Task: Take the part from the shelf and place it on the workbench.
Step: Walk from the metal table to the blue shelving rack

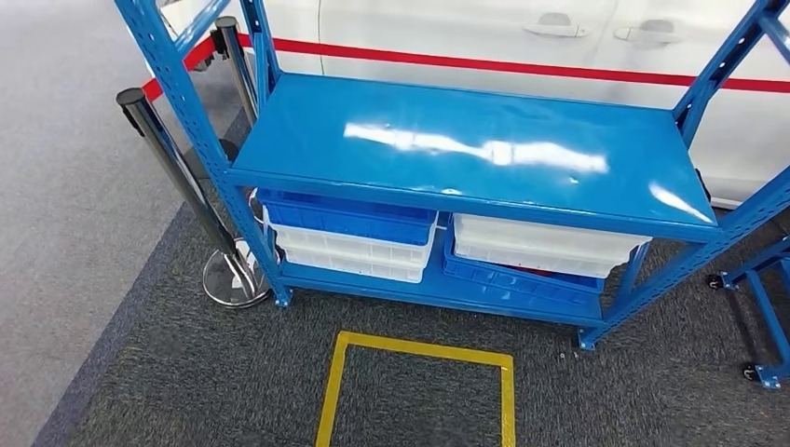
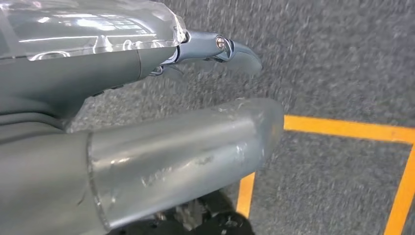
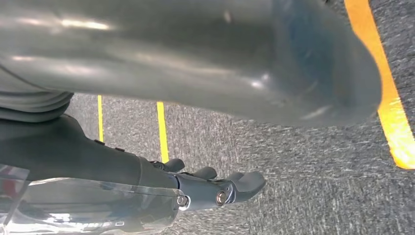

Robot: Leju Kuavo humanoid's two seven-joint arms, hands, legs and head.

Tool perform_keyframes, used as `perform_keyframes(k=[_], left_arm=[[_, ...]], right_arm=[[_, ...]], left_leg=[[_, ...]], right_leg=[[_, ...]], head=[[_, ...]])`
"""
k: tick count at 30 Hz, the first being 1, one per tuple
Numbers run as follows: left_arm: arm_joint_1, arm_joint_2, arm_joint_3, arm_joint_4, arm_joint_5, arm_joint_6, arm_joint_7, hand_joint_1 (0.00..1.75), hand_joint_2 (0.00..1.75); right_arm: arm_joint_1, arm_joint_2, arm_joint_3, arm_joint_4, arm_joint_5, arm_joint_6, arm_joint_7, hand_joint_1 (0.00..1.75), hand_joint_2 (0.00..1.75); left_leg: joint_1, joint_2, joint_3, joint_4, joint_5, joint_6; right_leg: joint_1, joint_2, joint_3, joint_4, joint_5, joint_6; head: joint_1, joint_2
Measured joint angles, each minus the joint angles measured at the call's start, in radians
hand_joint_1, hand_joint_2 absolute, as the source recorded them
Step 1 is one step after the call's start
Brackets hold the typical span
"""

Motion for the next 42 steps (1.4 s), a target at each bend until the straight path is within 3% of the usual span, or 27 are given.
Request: perform_keyframes(k=[2,3,6,7,8,10,11,13,14,15,16,17,18,19,20,22,23,26,27,30,31,32,34,36,37,39,42], left_arm=[[0.002,-0.001,0.0,-0.001,0.0,0.0,0.0,0.0,0.0],[0.003,-0.001,0.0,-0.001,0.0,0.0,0.0,0.0,0.0],[0.005,-0.004,0.0,-0.001,0.0,0.0,0.001,0.0,0.0],[0.004,-0.005,0.0,-0.001,0.0,0.0,0.001,0.0,0.0],[0.003,-0.006,0.0,-0.002,0.0,0.0,0.002,0.0,0.0],[0.0,-0.007,0.0,-0.005,0.0,-0.001,0.003,0.0,0.0],[-0.001,-0.007,0.0,-0.007,0.0,-0.002,0.003,0.0,0.0],[-0.004,-0.009,0.0,-0.01,0.0,-0.004,0.003,0.0,0.0],[-0.004,-0.01,0.0,-0.012,-0.001,-0.005,0.003,0.0,0.0],[-0.004,-0.011,0.0,-0.013,-0.001,-0.006,0.004,0.0,0.0],[-0.002,-0.011,0.0,-0.015,-0.001,-0.006,0.004,0.0,0.0],[0.0,-0.011,0.0,-0.017,-0.001,-0.006,0.004,0.0,0.0],[0.001,-0.011,0.0,-0.02,-0.001,-0.006,0.004,0.0,0.0],[0.003,-0.011,0.0,-0.022,-0.001,-0.006,0.004,0.0,0.0],[0.004,-0.011,0.0,-0.024,-0.001,-0.006,0.004,0.0,0.0],[0.004,-0.011,0.0,-0.027,-0.002,-0.006,0.005,0.0,0.0],[0.004,-0.012,0.0,-0.028,-0.003,-0.006,0.006,0.0,0.0],[0.004,-0.014,0.0,-0.034,-0.003,-0.006,0.009,0.0,0.0],[0.004,-0.015,0.0,-0.036,-0.004,-0.006,0.01,0.0,0.0],[0.001,-0.017,-0.001,-0.043,-0.005,-0.008,0.011,0.0,0.0],[0.001,-0.017,-0.001,-0.046,-0.005,-0.009,0.011,0.0,0.0],[0.002,-0.017,0.0,-0.048,-0.006,-0.011,0.011,0.0,0.0],[0.004,-0.019,0.0,-0.052,-0.006,-0.016,0.011,0.0,0.0],[0.005,-0.021,0.0,-0.056,-0.007,-0.021,0.011,0.0,0.0],[0.004,-0.023,0.0,-0.058,-0.007,-0.022,0.011,0.0,0.0],[0.001,-0.025,0.0,-0.061,-0.01,-0.023,0.012,0.0,0.0],[0.0,-0.025,0.0,-0.067,-0.015,-0.023,0.012,0.0,0.0]], right_arm=[[0.003,0.0,0.0,0.0,0.0,0.0,0.0,0.0,0.0],[0.004,0.0,0.0,0.0,0.0,0.0,0.0,0.0,0.0],[0.011,-0.003,0.0,-0.001,0.0,0.001,0.0,0.0,0.0],[0.012,-0.004,0.0,-0.001,0.0,0.002,-0.001,0.0,0.0],[0.013,-0.004,0.0,-0.001,0.0,0.003,-0.002,0.0,0.0],[0.011,-0.005,0.0,-0.001,0.0,0.005,-0.004,0.0,0.0],[0.012,-0.004,0.0,-0.001,0.0,0.006,-0.006,0.0,0.44],[0.012,-0.004,0.0,-0.001,-0.001,0.009,-0.009,0.0,0.44],[0.012,-0.005,0.0,-0.001,-0.005,0.012,-0.012,0.0,0.44],[0.012,-0.005,0.0,-0.001,-0.01,0.014,-0.015,0.0,0.0],[0.011,-0.005,0.0,-0.001,-0.017,0.017,-0.018,0.0,0.0],[0.011,-0.005,-0.001,-0.001,-0.023,0.019,-0.022,0.0,0.0],[0.01,-0.005,-0.002,0.0,-0.027,0.02,-0.024,0.0,0.0],[0.01,-0.005,-0.002,0.0,-0.028,0.02,-0.027,0.0,0.0],[0.01,-0.005,-0.002,0.0,-0.028,0.019,-0.028,0.0,0.0],[0.009,-0.005,-0.002,0.0,-0.03,0.018,-0.03,0.0,0.0],[0.01,-0.005,-0.003,0.0,-0.034,0.018,-0.032,0.0,0.0],[0.007,-0.006,-0.006,0.0,-0.055,0.017,-0.039,0.0,0.0],[0.005,-0.006,-0.007,0.0,-0.058,0.014,-0.04,0.0,0.44],[0.0,-0.006,-0.008,0.0,-0.055,0.003,-0.039,0.0,0.44],[-0.001,-0.006,-0.008,0.0,-0.058,0.001,-0.039,0.0,0.0],[-0.001,-0.006,-0.009,0.001,-0.062,0.001,-0.041,0.0,0.0],[-0.001,-0.006,-0.011,0.001,-0.073,0.001,-0.044,0.0,0.0],[-0.002,-0.007,-0.012,0.002,-0.075,-0.003,-0.047,0.0,0.0],[-0.003,-0.008,-0.012,0.002,-0.075,-0.007,-0.047,0.0,0.0],[-0.004,-0.01,-0.011,0.002,-0.071,-0.016,-0.046,0.0,0.0],[-0.004,-0.009,-0.011,0.004,-0.068,-0.022,-0.044,0.0,0.0]], left_leg=[[-0.002,-0.002,0.023,0.0,-0.02,0.0],[-0.002,-0.002,0.039,0.0,-0.032,-0.002],[-0.005,-0.004,0.083,-0.001,-0.07,-0.009],[-0.007,-0.004,0.093,-0.002,-0.082,-0.014],[-0.008,-0.004,0.104,-0.002,-0.089,-0.02],[-0.009,-0.004,0.117,0.003,-0.088,-0.032],[-0.009,-0.003,0.116,0.022,-0.08,-0.036],[-0.006,-0.002,0.068,0.113,-0.074,-0.045],[-0.003,-0.002,0.03,0.174,-0.088,-0.05],[0.0,-0.002,-0.011,0.227,-0.119,-0.056],[0.003,-0.002,-0.046,0.26,-0.156,-0.061],[0.005,-0.002,-0.068,0.267,-0.185,-0.065],[0.006,-0.002,-0.08,0.249,-0.191,-0.068],[0.007,-0.002,-0.082,0.206,-0.163,-0.068],[0.008,-0.002,-0.078,0.148,-0.105,-0.066],[0.005,-0.004,-0.075,0.058,0.001,-0.055],[0.002,-0.005,-0.076,0.04,0.031,-0.048],[0.0,-0.002,-0.07,0.032,0.042,-0.027],[0.001,0.001,-0.066,0.025,0.042,-0.019],[0.001,0.012,-0.057,0.012,0.039,-0.001],[-0.001,0.016,-0.055,0.012,0.035,0.002],[-0.002,0.021,-0.051,0.012,0.032,0.004],[-0.005,0.03,-0.038,0.012,0.022,0.003],[-0.008,0.035,-0.025,0.012,0.013,-0.002],[-0.01,0.036,-0.021,0.013,0.009,-0.007],[-0.011,0.041,-0.018,0.013,0.005,-0.017],[-0.009,0.037,-0.016,0.021,-0.006,-0.033]], right_leg=[[0.001,0.0,-0.067,0.046,-0.026,-0.001],[0.001,0.0,-0.08,0.026,-0.01,-0.003],[0.008,-0.003,-0.067,-0.13,0.132,-0.019],[0.012,-0.003,-0.062,-0.164,0.164,-0.025],[0.015,-0.003,-0.058,-0.183,0.181,-0.03],[0.013,0.0,-0.042,-0.193,0.172,-0.04],[0.01,0.0,-0.028,-0.202,0.17,-0.046],[0.005,0.0,0.002,-0.217,0.162,-0.056],[0.005,0.0,0.014,-0.223,0.155,-0.059],[0.004,0.003,0.025,-0.226,0.148,-0.06],[0.003,0.008,0.036,-0.227,0.139,-0.06],[0.003,0.016,0.048,-0.227,0.131,-0.059],[0.002,0.023,0.061,-0.227,0.121,-0.058],[0.001,0.028,0.074,-0.227,0.111,-0.056],[0.0,0.033,0.086,-0.227,0.102,-0.054],[0.001,0.043,0.103,-0.223,0.083,-0.045],[0.002,0.047,0.105,-0.221,0.076,-0.038],[0.002,0.048,0.107,-0.222,0.061,-0.019],[0.003,0.037,0.102,-0.209,0.051,-0.015],[0.002,0.005,0.022,-0.061,-0.021,-0.008],[0.001,0.004,-0.017,-0.001,-0.039,-0.007],[0.001,0.003,-0.045,0.037,-0.04,-0.006],[0.001,-0.002,-0.05,0.006,0.017,-0.009],[0.006,-0.013,-0.003,-0.12,0.096,-0.022],[0.01,-0.019,0.018,-0.171,0.118,-0.028],[0.017,-0.024,0.032,-0.213,0.125,-0.036],[0.011,-0.017,0.038,-0.229,0.132,-0.045]], head=[[0.001,0.0],[0.001,0.0],[0.004,0.0],[0.005,0.0],[0.006,0.0],[0.005,0.0],[0.005,0.0],[0.0,0.0],[-0.001,0.0],[-0.003,0.0],[-0.003,0.0],[-0.004,0.0],[-0.004,0.0],[-0.004,0.0],[-0.006,0.0],[-0.008,0.0],[-0.009,0.0],[-0.01,0.0],[-0.008,0.0],[-0.002,0.0],[-0.002,0.0],[-0.002,0.0],[-0.001,0.0],[0.0,0.0],[0.0,0.0],[-0.001,0.0],[-0.001,0.0]])
